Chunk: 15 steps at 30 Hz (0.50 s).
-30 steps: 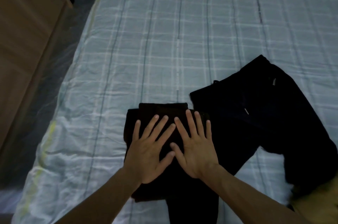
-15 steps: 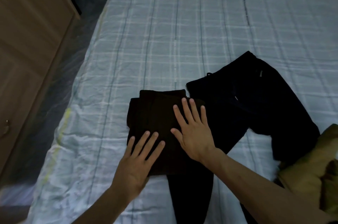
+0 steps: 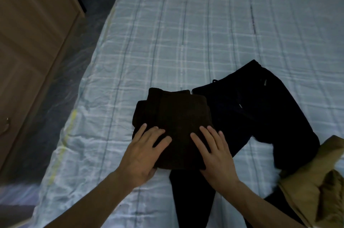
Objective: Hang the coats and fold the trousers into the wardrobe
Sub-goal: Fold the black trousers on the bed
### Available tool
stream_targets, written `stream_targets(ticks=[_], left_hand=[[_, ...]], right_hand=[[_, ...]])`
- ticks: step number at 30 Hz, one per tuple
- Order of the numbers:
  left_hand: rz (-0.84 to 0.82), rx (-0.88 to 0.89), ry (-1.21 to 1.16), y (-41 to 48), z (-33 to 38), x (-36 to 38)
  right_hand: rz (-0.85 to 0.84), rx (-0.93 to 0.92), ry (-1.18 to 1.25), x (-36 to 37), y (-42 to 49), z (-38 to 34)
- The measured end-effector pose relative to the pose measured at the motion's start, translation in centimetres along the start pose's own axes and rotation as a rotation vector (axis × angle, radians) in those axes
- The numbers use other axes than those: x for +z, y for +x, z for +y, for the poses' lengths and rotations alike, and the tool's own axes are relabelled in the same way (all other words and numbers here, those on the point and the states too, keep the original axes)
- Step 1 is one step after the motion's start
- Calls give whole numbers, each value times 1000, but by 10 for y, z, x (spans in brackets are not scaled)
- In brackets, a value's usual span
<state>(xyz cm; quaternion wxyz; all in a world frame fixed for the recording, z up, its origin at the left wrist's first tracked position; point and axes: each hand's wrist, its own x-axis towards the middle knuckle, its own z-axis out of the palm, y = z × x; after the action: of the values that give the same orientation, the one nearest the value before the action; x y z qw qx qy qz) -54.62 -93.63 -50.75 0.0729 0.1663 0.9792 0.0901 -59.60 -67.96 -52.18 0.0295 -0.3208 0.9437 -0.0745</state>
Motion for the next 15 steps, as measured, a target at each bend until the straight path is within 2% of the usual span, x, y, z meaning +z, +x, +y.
stream_targets(ticks=[3, 7, 9, 12, 15], left_hand=[[111, -5, -59, 6, -13, -16], [389, 3, -157, 18, -25, -30], [467, -32, -197, 31, -30, -38], [442, -61, -214, 54, -43, -49], [309, -64, -157, 66, -59, -49]], right_hand=[[24, 1, 35, -16, 22, 6], [103, 8, 107, -42, 45, 21], [163, 9, 151, -52, 58, 28], [176, 19, 247, -58, 80, 40], [99, 6, 286, -57, 97, 51]])
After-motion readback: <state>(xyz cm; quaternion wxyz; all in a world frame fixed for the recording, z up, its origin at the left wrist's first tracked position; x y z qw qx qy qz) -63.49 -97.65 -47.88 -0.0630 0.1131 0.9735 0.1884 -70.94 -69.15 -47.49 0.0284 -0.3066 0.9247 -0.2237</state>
